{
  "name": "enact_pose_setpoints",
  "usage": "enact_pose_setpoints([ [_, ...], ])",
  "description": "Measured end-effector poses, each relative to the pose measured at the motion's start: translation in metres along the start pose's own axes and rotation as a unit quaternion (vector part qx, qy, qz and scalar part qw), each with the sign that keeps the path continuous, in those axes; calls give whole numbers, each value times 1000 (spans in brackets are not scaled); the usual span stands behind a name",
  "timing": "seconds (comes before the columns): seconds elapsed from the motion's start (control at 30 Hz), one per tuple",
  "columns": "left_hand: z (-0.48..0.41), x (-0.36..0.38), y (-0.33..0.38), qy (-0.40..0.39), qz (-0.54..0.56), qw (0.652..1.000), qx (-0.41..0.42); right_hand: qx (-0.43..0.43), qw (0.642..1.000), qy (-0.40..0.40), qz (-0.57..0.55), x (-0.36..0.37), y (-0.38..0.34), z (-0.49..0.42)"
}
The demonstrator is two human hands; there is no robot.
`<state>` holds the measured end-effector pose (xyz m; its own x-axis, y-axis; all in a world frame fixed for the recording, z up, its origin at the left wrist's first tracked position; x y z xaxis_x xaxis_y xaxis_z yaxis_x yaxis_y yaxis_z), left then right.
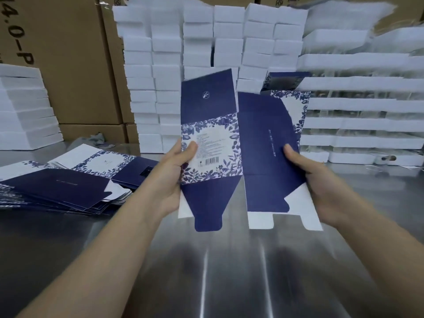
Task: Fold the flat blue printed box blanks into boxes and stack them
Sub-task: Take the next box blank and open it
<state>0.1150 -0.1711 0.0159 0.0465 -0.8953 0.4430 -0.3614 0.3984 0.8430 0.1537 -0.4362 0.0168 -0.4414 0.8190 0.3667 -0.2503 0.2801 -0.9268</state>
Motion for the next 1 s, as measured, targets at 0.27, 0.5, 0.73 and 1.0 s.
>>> enact_pose_setpoints([
  [0.27, 1, -10, -15, 62, -24, 994, -90, -46, 972, 192, 125, -10, 13, -17],
  [0.5, 3, 1, -12, 7, 37, 999, -23, -15, 977, 57, 207, 1, 22, -16],
  [0.73, 9, 16, -17, -99, -73, 992, 37, -30, 952, 49, 299, 7, 26, -16],
  [1.0, 3, 4, -19, 113, -124, 981, 98, -130, 957, 208, 153, -3, 13, -17],
])
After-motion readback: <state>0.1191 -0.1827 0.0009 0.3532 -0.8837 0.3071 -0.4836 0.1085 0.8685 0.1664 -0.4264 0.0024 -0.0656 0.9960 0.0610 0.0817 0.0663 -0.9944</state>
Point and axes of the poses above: each hand's wrist, its own z-axis away from the middle knuckle, its own x-axis out of the palm, y = z × x, the point moved 1 cm from there along -z, towards the middle knuckle, and after that the axes turned 10 degrees about x, right-handed, at the moved point
